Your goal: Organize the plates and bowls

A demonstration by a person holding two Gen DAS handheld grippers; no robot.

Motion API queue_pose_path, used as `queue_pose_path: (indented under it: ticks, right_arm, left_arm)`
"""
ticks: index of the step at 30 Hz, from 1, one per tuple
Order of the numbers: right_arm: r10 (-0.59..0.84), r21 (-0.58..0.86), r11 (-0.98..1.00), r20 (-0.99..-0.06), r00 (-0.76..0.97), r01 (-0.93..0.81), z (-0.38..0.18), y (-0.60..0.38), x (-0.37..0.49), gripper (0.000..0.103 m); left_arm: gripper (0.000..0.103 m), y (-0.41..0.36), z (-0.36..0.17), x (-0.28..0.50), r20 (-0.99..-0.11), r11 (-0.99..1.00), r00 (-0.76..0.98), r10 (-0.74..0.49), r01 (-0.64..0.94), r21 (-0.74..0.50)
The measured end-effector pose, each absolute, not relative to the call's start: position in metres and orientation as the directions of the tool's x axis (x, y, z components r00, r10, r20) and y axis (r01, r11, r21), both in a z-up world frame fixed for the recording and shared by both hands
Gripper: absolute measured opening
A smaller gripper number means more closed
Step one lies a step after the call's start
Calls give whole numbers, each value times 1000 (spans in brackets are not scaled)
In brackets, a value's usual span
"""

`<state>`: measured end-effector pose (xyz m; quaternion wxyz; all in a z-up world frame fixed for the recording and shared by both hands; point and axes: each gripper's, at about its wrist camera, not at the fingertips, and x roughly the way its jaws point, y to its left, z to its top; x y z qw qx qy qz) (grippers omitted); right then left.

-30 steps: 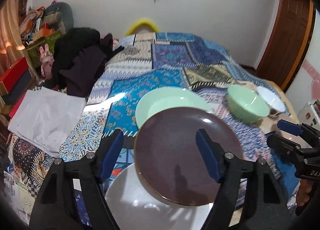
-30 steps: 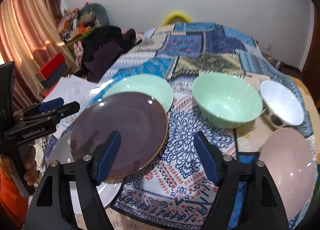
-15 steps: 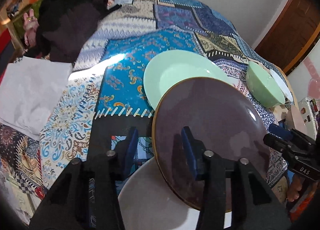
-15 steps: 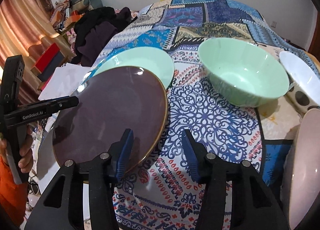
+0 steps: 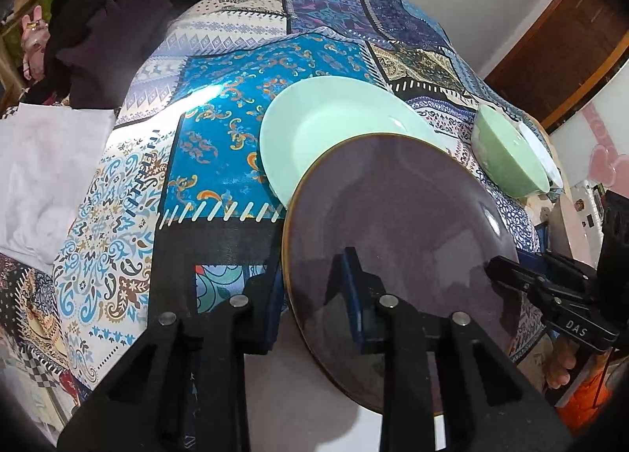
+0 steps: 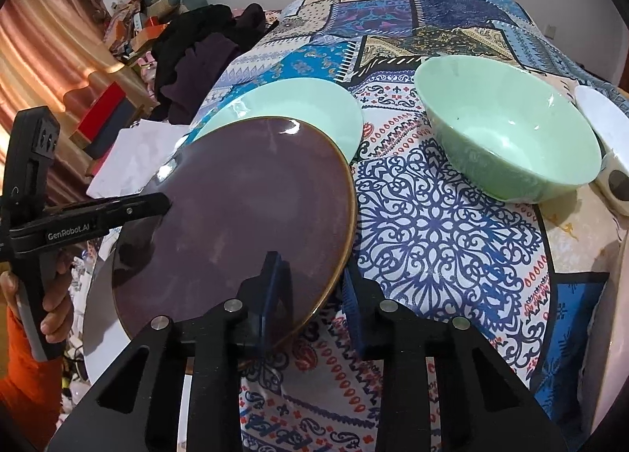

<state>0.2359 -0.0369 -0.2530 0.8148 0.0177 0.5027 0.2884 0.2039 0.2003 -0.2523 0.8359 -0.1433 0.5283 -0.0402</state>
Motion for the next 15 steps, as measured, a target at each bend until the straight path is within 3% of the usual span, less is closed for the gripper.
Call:
queue_pose_path:
  ticks: [15]
  right_arm:
    - [484, 315, 840, -803, 348, -442, -244, -49, 229, 26]
  left_arm:
    - [27, 187, -244, 186, -880, 960, 431, -202, -93, -266]
